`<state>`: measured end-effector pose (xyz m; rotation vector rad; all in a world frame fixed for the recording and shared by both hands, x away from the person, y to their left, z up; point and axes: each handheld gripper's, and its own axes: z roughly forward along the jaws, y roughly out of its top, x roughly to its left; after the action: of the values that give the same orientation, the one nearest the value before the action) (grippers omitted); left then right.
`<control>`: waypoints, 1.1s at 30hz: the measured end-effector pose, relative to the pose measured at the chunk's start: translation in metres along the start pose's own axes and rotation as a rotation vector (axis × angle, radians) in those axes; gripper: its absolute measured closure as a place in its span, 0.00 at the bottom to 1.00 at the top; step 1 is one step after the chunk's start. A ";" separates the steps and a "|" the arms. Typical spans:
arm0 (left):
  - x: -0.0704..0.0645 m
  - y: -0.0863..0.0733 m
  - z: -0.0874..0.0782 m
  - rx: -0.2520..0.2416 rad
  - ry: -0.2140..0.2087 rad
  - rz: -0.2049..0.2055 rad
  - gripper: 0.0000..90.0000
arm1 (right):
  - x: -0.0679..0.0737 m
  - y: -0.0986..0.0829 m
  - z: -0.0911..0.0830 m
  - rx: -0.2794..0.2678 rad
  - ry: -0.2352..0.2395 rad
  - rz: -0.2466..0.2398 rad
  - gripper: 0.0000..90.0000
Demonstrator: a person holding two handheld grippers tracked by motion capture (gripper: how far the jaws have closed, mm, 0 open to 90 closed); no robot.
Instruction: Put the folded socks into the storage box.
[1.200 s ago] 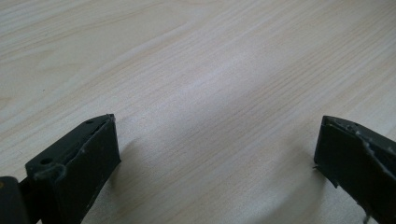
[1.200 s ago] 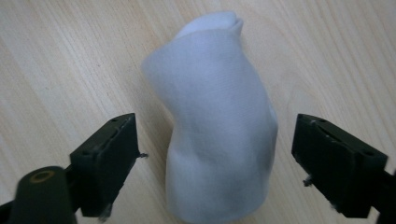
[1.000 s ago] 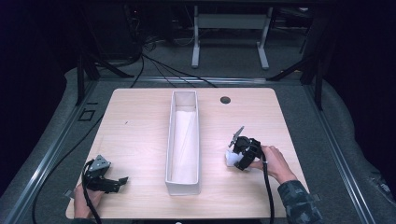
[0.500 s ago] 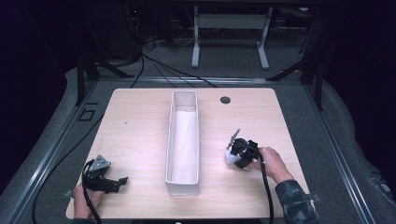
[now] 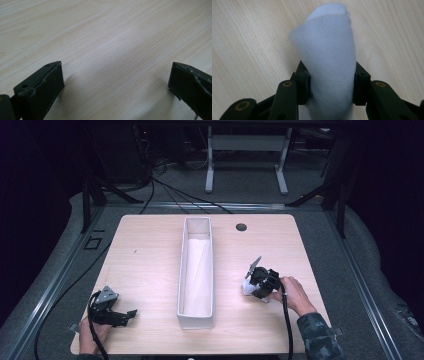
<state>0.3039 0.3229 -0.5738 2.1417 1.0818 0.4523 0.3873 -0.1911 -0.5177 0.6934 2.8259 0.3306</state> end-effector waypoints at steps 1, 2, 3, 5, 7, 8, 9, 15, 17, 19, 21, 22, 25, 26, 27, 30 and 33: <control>0.000 0.000 0.000 0.000 0.000 0.000 0.00 | -0.001 0.000 -0.002 -0.004 0.005 0.002 0.66; 0.000 0.000 0.000 0.000 0.000 0.000 0.00 | -0.001 0.001 -0.003 -0.005 0.004 0.010 0.66; 0.000 0.000 0.000 0.000 0.000 0.000 0.00 | -0.001 0.002 -0.005 -0.008 0.002 0.008 0.66; 0.000 0.000 0.000 0.000 -0.001 -0.001 0.00 | -0.002 0.003 -0.009 -0.011 0.000 0.006 0.66; 0.000 0.000 0.000 0.000 0.000 0.000 0.00 | -0.002 0.004 -0.014 -0.016 -0.008 -0.002 0.66; 0.000 0.000 0.000 0.000 0.000 0.000 0.00 | -0.002 0.004 -0.016 -0.010 -0.013 -0.005 0.66; 0.000 0.000 0.000 0.000 0.000 0.000 0.00 | -0.002 0.004 -0.016 -0.010 -0.013 -0.005 0.66; 0.000 0.000 0.000 0.000 0.001 -0.001 0.00 | -0.004 0.005 -0.029 -0.007 -0.016 -0.022 0.66; 0.000 0.000 0.000 0.000 0.001 -0.001 0.00 | -0.004 0.006 -0.032 -0.002 -0.015 -0.023 0.65; 0.000 0.000 0.000 0.000 0.001 -0.001 0.00 | -0.005 0.007 -0.035 0.007 -0.025 -0.033 0.65; 0.000 0.000 0.000 0.000 0.001 -0.001 0.00 | -0.005 0.008 -0.038 0.006 -0.026 -0.029 0.65; 0.000 0.000 0.000 0.000 0.001 -0.001 0.00 | -0.006 0.009 -0.040 0.005 -0.027 -0.029 0.65; 0.000 0.000 0.000 0.000 0.001 -0.001 0.00 | -0.007 0.011 -0.045 -0.002 -0.037 -0.040 0.65; 0.000 0.000 0.000 0.000 0.001 -0.001 0.00 | -0.007 0.013 -0.046 0.002 -0.031 -0.037 0.65; 0.000 0.000 0.000 0.000 0.000 -0.002 0.00 | -0.007 0.013 -0.046 0.002 -0.031 -0.037 0.65; 0.000 0.000 0.000 0.000 0.001 -0.001 0.00 | -0.008 0.018 -0.053 -0.003 -0.036 -0.047 0.65; 0.000 0.000 0.000 0.000 0.001 0.000 0.00 | -0.009 0.021 -0.058 -0.006 -0.045 -0.058 0.65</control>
<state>0.3039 0.3229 -0.5738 2.1415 1.0829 0.4531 0.3892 -0.1864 -0.4558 0.6089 2.7945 0.3094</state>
